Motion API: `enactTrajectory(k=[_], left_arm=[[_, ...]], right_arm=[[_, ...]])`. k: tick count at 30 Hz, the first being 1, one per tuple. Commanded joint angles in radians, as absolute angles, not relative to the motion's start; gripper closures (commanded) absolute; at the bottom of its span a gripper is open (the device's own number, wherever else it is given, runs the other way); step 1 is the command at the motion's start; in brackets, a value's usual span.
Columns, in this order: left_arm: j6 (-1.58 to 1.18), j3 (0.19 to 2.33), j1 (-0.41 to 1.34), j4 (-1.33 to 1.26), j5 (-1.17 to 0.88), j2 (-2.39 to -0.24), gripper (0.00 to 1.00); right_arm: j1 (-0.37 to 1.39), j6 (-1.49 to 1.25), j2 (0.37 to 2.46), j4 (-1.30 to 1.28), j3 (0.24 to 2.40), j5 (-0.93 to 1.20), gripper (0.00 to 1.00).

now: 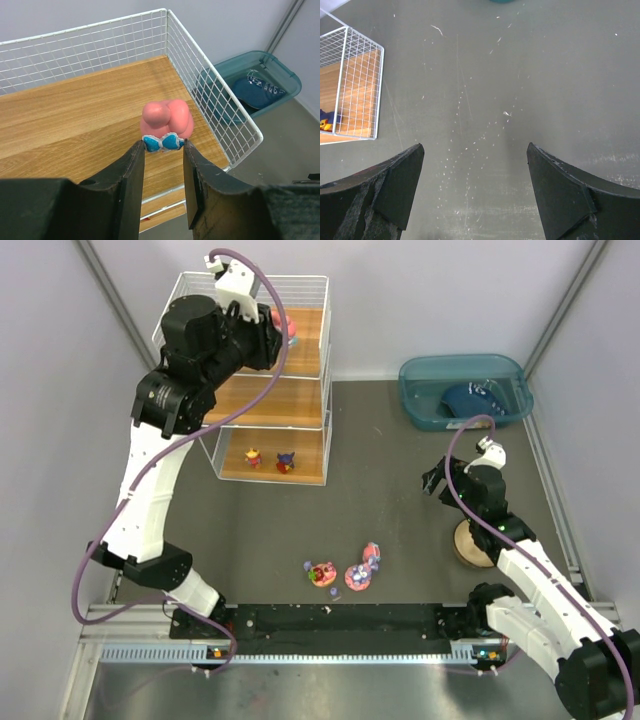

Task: Place and organize the plastic toys onto the shelf

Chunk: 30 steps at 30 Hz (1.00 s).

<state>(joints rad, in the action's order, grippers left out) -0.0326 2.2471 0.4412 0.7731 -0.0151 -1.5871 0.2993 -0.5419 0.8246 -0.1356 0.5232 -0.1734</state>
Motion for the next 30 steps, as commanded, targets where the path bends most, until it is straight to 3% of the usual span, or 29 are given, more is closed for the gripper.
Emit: enactTrajectory(k=[1, 30], left_arm=[[-0.061, 2.287, 0.436, 0.744, -0.046, -1.595, 1.00], [-0.064, 2.287, 0.410, 0.790, -0.072, -1.617, 1.00]], right_arm=[[0.307, -0.529, 0.818, -0.117, 0.535, -0.190, 0.15], [0.307, -0.528, 0.821, -0.123, 0.538, -0.192, 0.12]])
